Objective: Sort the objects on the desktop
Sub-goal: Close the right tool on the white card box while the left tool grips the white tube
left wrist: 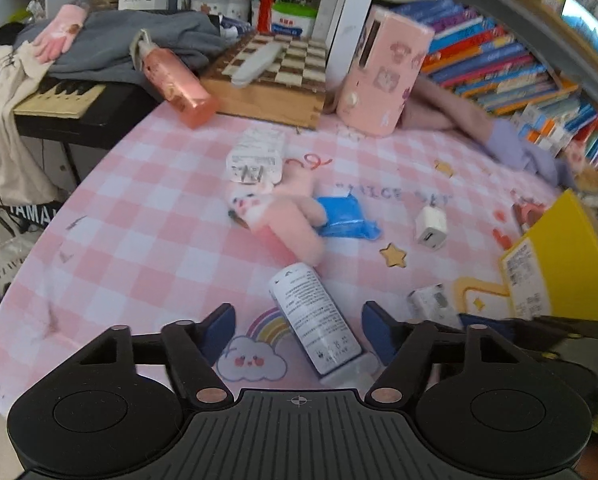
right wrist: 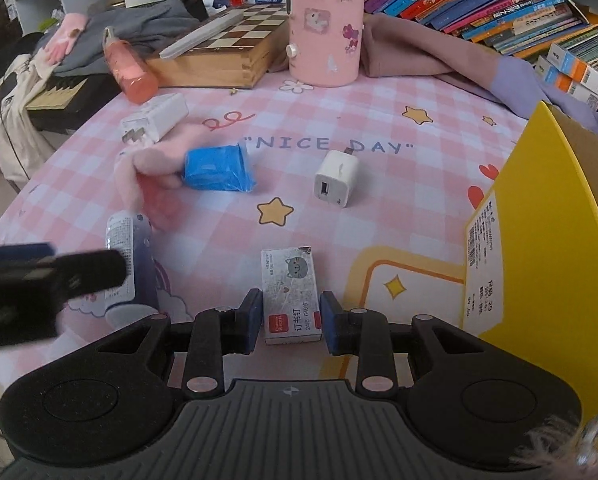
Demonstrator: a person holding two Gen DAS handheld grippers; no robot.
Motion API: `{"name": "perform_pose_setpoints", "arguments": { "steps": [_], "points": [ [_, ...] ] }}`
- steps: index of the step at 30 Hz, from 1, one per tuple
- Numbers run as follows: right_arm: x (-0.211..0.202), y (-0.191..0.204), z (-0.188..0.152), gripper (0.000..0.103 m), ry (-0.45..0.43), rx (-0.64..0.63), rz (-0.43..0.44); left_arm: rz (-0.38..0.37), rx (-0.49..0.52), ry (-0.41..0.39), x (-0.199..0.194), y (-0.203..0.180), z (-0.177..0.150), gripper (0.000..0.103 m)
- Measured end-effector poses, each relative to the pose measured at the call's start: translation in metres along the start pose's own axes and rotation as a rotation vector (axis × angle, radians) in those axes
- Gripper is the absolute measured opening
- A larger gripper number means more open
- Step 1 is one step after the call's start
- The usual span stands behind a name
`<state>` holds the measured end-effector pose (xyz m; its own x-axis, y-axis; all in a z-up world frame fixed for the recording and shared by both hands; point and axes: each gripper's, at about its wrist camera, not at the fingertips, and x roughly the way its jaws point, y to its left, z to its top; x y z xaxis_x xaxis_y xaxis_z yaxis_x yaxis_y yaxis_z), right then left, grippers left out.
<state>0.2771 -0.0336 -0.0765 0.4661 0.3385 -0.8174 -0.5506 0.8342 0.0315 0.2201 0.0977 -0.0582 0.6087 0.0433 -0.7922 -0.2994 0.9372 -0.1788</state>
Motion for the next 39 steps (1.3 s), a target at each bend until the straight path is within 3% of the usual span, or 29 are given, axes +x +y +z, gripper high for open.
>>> {"name": "perform_pose_setpoints", "arguments": {
  "steps": [11,15,23,27,39],
  "points": [
    [0.003,0.003,0.000,0.029,-0.003,-0.060,0.004,-0.009,0.129,-0.003,0.016,-0.022,0.001,0.048],
    [0.004,0.005,0.000,0.030,-0.013,-0.082,0.003,-0.007,0.141,0.000,0.020,-0.021,0.002,0.047],
    [0.004,0.004,-0.001,0.028,-0.022,-0.089,0.016,-0.045,0.150,0.013,0.019,-0.010,-0.003,0.033],
    [-0.001,-0.001,-0.001,0.028,-0.021,-0.034,0.037,-0.073,0.108,0.019,0.007,0.001,-0.006,0.033],
    [-0.063,-0.007,-0.003,0.027,-0.175,0.019,0.041,-0.168,-0.036,-0.078,-0.059,0.034,-0.011,0.031]
  ]
}}
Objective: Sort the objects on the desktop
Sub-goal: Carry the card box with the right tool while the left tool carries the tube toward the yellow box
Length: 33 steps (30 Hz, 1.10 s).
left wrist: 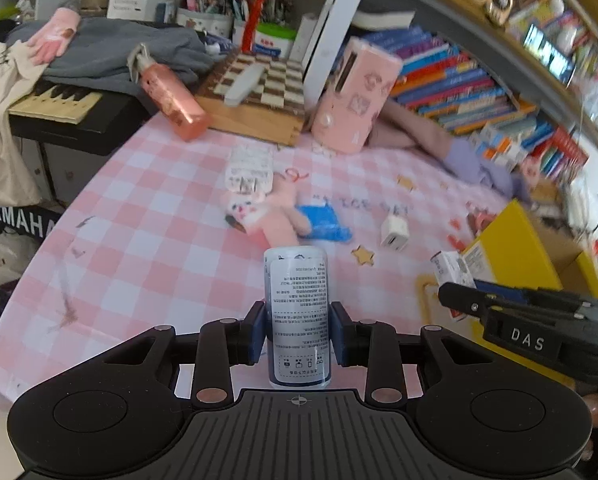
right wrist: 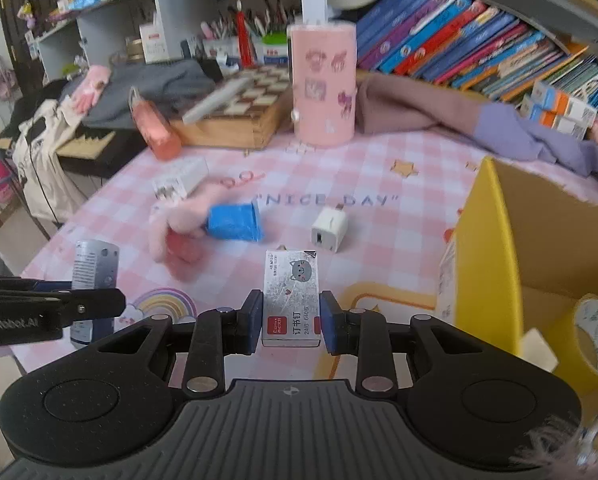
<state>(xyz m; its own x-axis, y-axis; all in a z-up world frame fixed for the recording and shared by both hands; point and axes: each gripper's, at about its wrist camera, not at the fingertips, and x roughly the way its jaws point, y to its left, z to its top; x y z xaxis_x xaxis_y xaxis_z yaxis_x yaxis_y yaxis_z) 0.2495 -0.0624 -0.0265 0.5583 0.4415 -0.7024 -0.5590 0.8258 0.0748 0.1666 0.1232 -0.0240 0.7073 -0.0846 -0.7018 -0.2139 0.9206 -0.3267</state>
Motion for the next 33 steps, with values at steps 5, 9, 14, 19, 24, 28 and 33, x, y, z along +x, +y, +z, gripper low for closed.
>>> {"name": "perform_pose_setpoints", "arguments": {
  "steps": [5,9,14,19,24,28,33],
  "points": [
    [-0.022,0.006,-0.002,0.027,-0.044,-0.001,-0.004,-0.032,0.004,-0.052,-0.020,-0.003,0.004,0.031],
    [-0.034,0.012,-0.006,0.027,-0.061,-0.001,-0.009,-0.055,0.010,-0.078,-0.035,-0.003,0.004,0.031],
    [-0.048,0.018,-0.011,0.027,-0.074,0.009,-0.020,-0.094,0.015,-0.110,-0.058,-0.003,0.003,0.031],
    [-0.066,0.026,-0.018,0.027,-0.080,0.023,-0.022,-0.138,0.017,-0.132,-0.078,-0.002,0.000,0.031],
    [-0.086,0.037,-0.030,0.027,-0.077,0.039,-0.023,-0.182,0.019,-0.141,-0.097,-0.002,-0.007,0.031],
    [-0.102,0.045,-0.044,0.027,-0.074,0.059,-0.033,-0.209,0.030,-0.136,-0.111,-0.001,-0.016,0.031],
    [-0.116,0.054,-0.063,0.027,-0.064,0.087,-0.050,-0.231,0.045,-0.119,-0.125,0.002,-0.030,0.032]
  ]
}}
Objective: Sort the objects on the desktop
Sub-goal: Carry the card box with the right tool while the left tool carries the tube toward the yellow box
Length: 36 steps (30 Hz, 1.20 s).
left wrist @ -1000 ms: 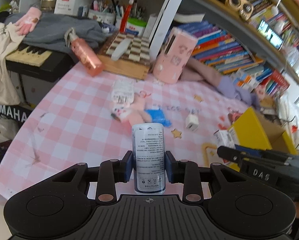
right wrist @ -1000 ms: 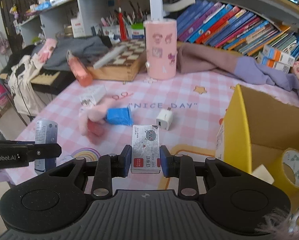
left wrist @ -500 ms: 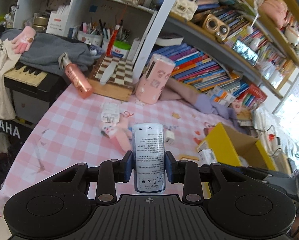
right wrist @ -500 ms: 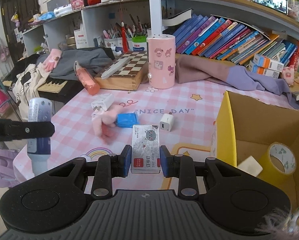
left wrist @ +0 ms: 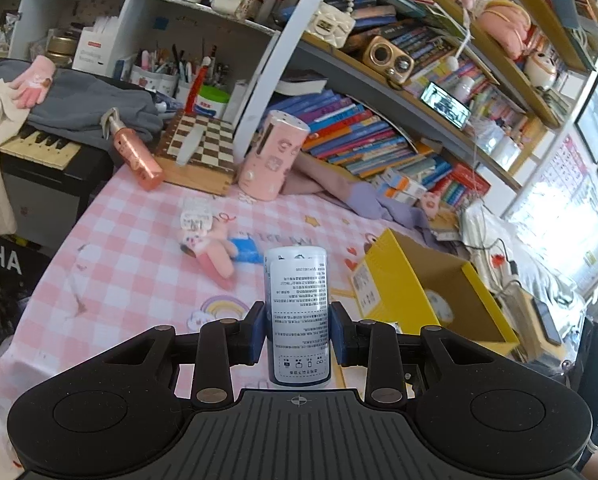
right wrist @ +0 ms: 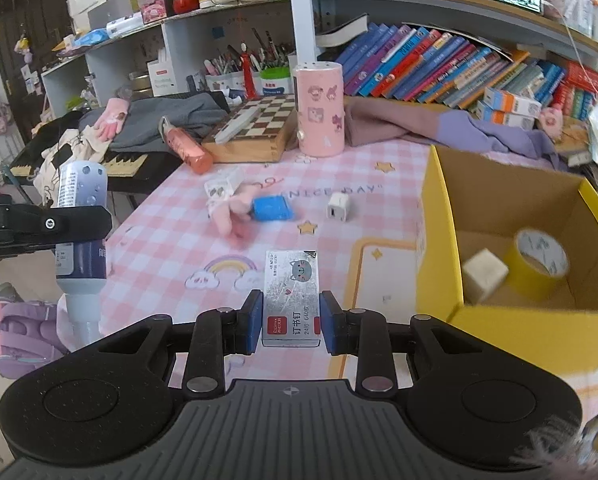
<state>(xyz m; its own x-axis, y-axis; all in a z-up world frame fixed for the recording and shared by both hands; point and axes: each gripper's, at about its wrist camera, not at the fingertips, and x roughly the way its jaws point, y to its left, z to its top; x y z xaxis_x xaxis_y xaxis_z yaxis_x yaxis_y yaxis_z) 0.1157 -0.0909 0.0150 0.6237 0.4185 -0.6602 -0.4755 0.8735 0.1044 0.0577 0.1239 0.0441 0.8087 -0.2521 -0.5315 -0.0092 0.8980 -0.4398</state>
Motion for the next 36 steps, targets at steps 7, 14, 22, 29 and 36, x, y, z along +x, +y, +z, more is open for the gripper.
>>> {"name": "perform_pose_setpoints", "arguments": {
  "steps": [7,14,22,29,36],
  "points": [
    [-0.025,0.007,-0.025,0.027,0.006,0.036,-0.023,-0.038,0.007,0.034,-0.018,-0.004,-0.020,0.032],
    [-0.047,0.011,-0.053,0.027,0.014,0.100,-0.059,-0.087,0.045,0.093,-0.027,-0.012,-0.039,0.032],
    [-0.071,0.009,-0.082,0.027,0.030,0.173,-0.117,-0.151,0.066,0.158,-0.026,-0.022,-0.057,0.032],
    [-0.087,0.000,-0.099,0.027,0.039,0.221,-0.173,-0.214,0.109,0.204,-0.014,-0.038,-0.064,0.032],
    [-0.104,-0.015,-0.111,0.027,0.032,0.284,-0.241,-0.279,0.155,0.249,-0.001,-0.057,-0.068,0.032]
  ]
}}
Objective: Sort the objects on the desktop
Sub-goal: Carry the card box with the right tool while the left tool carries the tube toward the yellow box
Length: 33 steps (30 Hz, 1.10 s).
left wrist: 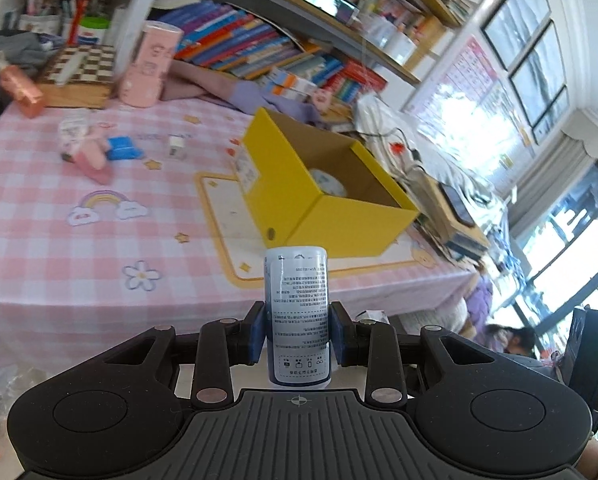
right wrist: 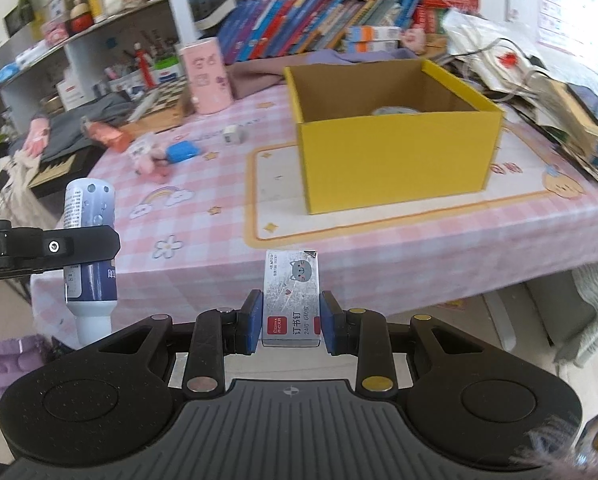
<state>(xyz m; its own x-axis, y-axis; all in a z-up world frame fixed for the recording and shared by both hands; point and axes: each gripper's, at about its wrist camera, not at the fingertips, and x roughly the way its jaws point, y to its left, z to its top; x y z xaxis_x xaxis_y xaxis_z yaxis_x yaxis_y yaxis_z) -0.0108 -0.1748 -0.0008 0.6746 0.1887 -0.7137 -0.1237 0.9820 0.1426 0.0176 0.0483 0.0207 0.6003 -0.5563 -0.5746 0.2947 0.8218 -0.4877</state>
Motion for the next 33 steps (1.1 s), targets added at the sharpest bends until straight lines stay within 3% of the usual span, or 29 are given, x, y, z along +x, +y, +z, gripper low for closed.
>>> {"name": "perform_pose_setpoints", "arguments": {
  "steps": [33],
  "points": [
    [0.001,-0.061,0.016,0.027,-0.020,0.106,-0.089,-0.100,0.127,0.090,0.063,-0.049,0.025,0.032]
  ]
}}
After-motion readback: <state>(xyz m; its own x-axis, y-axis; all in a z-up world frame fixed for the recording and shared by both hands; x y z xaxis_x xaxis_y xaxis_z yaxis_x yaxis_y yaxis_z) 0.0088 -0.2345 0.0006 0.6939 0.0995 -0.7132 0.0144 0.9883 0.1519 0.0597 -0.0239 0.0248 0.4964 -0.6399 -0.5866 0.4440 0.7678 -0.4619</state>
